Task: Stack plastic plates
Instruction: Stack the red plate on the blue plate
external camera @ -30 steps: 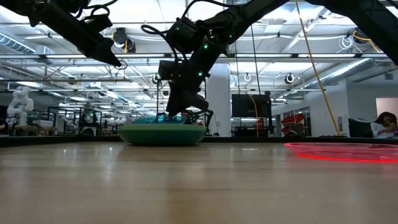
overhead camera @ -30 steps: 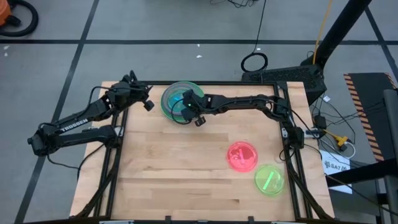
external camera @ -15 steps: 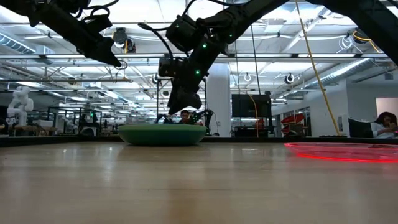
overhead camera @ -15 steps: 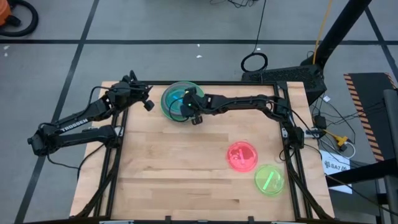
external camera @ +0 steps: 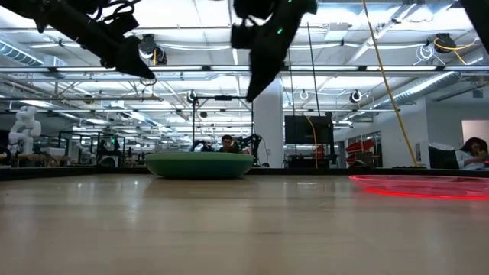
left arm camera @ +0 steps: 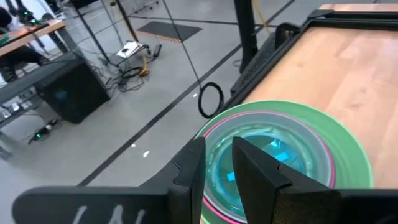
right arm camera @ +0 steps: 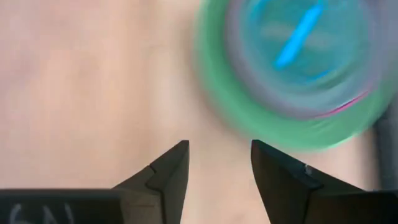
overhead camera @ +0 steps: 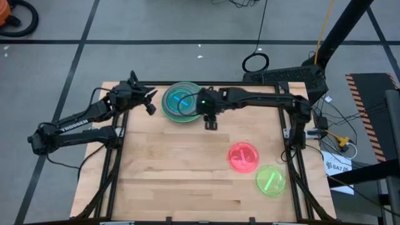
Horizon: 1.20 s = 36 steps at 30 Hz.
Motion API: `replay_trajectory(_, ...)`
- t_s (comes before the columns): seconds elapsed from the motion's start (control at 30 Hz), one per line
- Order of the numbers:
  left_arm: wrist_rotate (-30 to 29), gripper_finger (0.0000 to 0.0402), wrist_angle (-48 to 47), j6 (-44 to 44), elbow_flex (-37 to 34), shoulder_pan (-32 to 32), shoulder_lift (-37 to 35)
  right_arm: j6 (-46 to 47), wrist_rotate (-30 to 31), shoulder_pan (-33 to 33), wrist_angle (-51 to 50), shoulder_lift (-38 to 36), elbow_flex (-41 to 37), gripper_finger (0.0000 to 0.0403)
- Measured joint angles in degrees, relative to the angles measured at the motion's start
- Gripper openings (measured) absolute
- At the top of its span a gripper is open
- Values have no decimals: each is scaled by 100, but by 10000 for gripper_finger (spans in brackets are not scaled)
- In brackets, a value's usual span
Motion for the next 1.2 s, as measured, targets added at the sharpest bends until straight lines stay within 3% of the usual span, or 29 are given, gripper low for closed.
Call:
replay_trajectory(0.17, 4, 88, 36, 17, 0, -174, 0, 1238, -1143, 15, -1181, -473, 1, 164)
replay_trajectory(0.3, 2, 88, 240, 5, 0, -263, 0, 2162, -1177, 48, -1722, -725, -44, 164)
replay_trajectory(0.43, 2, 88, 313, -44, 0, -344, 0, 2513, -1188, 175, -1846, -977, -393, 164)
replay_trajectory(0.63, 0, 88, 335, -228, 0, -440, 0, 3131, -1195, 265, -1791, -1454, -1426, 164)
replay_trajectory(1.0, -1, 88, 585, -265, 0, -502, 0, 5908, -1189, 596, -1196, -2483, -3963, 164)
replay_trajectory(1.2, 0, 88, 480, -282, 0, -629, 0, 6923, -1182, 902, -949, -2608, -4802, 164)
